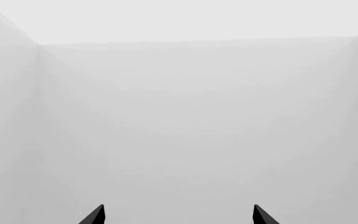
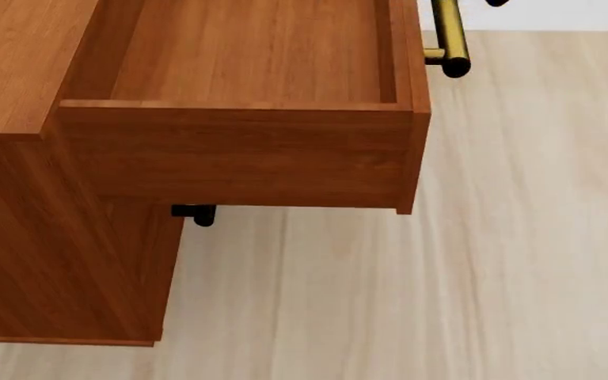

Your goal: Close the bottom drawer of the cabinet and open the top drawer.

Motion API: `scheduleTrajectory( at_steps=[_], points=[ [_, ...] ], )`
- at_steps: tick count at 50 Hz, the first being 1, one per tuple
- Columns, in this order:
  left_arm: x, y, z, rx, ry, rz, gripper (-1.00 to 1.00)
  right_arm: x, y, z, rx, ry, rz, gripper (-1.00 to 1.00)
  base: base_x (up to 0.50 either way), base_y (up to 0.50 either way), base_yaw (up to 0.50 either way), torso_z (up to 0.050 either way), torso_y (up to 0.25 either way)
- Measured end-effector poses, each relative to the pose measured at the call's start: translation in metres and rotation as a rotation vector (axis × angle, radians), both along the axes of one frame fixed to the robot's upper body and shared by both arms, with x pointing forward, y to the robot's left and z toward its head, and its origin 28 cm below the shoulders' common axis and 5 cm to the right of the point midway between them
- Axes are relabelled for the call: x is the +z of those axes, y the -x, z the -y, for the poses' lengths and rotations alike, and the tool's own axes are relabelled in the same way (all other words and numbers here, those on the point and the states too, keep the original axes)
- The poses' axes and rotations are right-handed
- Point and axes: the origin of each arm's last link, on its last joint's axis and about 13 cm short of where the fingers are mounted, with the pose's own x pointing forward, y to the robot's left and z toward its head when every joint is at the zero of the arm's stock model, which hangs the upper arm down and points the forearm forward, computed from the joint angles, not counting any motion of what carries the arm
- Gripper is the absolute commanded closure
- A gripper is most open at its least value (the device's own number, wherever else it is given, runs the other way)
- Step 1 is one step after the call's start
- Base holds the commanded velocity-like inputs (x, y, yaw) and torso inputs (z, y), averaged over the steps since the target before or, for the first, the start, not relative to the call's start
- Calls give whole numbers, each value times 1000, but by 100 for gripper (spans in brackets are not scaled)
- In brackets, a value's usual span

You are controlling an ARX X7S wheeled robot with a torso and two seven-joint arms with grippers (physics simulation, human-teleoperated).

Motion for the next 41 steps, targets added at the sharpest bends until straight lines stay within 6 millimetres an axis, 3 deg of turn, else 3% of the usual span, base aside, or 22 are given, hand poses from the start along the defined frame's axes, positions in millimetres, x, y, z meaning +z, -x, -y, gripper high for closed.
scheduleTrajectory(
  at_steps=[23,41],
  points=[
    [5,3,3,-9,-7,11,-100,18,32,26,-72,-30,61,-100,0,0,0,0,0],
    [5,3,5,-16,-9,11,-100,17,61,46,-124,-79,107,-100,0,0,0,0,0]
  ],
)
